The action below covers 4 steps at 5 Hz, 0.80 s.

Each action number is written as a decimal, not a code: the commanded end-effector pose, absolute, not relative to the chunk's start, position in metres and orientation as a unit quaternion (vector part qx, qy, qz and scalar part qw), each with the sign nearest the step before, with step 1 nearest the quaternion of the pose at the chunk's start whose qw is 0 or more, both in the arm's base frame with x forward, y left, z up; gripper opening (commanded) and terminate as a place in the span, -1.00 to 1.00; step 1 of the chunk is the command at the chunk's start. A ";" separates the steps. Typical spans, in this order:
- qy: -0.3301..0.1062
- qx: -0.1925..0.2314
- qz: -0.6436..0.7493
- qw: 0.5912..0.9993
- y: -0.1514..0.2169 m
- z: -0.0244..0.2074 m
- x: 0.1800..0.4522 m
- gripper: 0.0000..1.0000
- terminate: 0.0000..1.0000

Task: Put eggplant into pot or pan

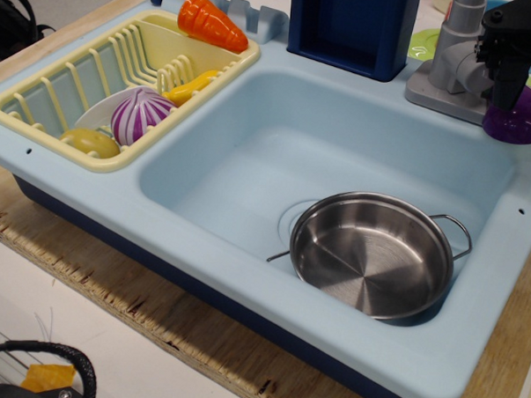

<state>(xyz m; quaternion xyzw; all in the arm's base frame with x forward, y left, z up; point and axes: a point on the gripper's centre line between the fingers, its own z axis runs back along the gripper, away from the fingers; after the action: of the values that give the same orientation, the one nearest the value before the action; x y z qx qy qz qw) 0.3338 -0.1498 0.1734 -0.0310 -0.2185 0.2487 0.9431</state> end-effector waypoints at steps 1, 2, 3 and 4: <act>-0.218 -0.031 0.249 0.943 -0.150 0.173 0.334 1.00 -1.00; -0.235 -0.023 0.251 0.939 -0.149 0.172 0.337 1.00 -1.00; -0.249 -0.023 0.254 0.934 -0.147 0.171 0.339 1.00 -1.00; -0.260 -0.023 0.259 0.930 -0.145 0.170 0.340 1.00 -1.00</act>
<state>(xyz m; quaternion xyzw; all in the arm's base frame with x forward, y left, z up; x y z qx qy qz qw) 0.3405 -0.1418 0.1534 -0.0092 -0.2444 0.2581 0.9346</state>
